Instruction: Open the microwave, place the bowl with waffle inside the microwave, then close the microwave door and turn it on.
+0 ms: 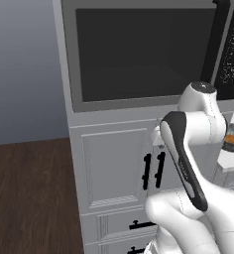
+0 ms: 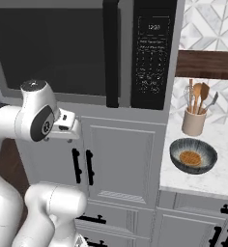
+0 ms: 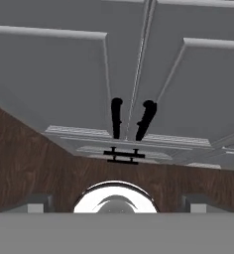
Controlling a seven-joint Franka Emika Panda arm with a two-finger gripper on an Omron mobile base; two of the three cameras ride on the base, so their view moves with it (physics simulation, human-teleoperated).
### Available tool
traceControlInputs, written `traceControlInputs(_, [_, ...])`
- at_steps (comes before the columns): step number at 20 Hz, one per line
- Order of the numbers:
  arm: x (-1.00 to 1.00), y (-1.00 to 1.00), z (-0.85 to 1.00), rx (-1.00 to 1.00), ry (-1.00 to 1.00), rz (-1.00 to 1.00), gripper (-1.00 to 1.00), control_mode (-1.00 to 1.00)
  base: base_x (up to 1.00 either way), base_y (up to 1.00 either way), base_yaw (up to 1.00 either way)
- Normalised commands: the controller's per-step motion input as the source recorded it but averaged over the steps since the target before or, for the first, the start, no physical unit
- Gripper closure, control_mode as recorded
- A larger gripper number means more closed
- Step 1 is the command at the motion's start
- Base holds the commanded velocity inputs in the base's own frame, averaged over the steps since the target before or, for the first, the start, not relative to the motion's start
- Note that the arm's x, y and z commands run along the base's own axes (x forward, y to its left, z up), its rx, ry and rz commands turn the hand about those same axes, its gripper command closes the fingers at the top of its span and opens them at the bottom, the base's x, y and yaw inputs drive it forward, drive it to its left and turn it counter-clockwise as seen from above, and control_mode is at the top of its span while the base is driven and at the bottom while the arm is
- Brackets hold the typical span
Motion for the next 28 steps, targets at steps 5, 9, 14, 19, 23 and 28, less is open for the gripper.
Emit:
traceControlInputs(5, [0.0,0.0,0.0,0.0,0.0,0.0,-1.0,1.0,-0.13,-0.56,0.0])
traceControlInputs(9, [0.0,0.0,0.0,0.0,0.0,0.0,-1.0,1.0,-0.17,-0.61,0.0])
traceControlInputs(14, [0.0,0.0,0.0,0.0,0.0,0.0,-1.0,1.0,-0.15,-0.53,0.03])
traceControlInputs(19, [0.0,0.0,0.0,0.0,0.0,0.0,-1.0,1.0,-0.15,-0.44,0.11])
traceControlInputs(23, [0.0,0.0,0.0,0.0,0.0,0.0,-1.0,1.0,-0.13,-0.39,0.18])
traceControlInputs(28, [0.0,0.0,0.0,0.0,0.0,0.0,-1.0,1.0,-0.19,-0.44,0.24])
